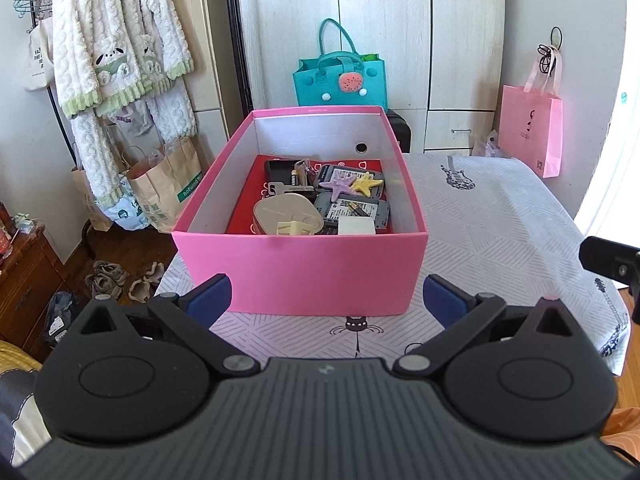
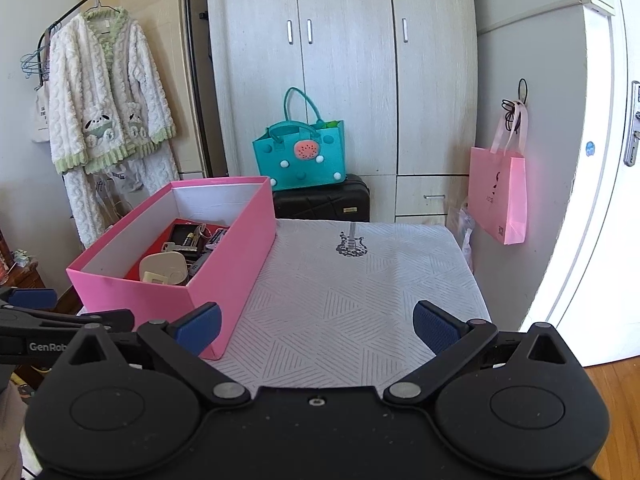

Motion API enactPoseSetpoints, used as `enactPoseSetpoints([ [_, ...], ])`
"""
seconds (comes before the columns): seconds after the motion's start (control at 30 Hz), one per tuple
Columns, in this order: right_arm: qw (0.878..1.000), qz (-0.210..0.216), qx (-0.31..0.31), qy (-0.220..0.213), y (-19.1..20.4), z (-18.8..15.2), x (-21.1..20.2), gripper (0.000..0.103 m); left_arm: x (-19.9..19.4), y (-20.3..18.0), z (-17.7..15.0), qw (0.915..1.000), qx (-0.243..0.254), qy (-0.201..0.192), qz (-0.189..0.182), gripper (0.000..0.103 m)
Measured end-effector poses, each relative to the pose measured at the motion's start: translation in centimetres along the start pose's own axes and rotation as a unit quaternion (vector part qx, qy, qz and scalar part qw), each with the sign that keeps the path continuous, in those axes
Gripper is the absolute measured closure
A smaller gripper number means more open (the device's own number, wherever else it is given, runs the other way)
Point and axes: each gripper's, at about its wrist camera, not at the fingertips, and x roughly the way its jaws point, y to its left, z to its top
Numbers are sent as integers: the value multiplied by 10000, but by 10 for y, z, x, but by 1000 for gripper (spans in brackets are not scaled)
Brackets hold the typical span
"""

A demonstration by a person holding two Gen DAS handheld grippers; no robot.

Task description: Organize rigid objects

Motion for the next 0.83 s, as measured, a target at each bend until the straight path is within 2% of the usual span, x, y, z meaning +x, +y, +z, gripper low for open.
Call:
enactPoseSetpoints([
  [0.13,10000,-25,8,0,0,-1,0,0,-2,0,0,9998,27,-115,131,0],
  [0.83,9999,34,105,-5,1,0,-2,0,-10,-2,-4,9993,169,-259,196,0],
])
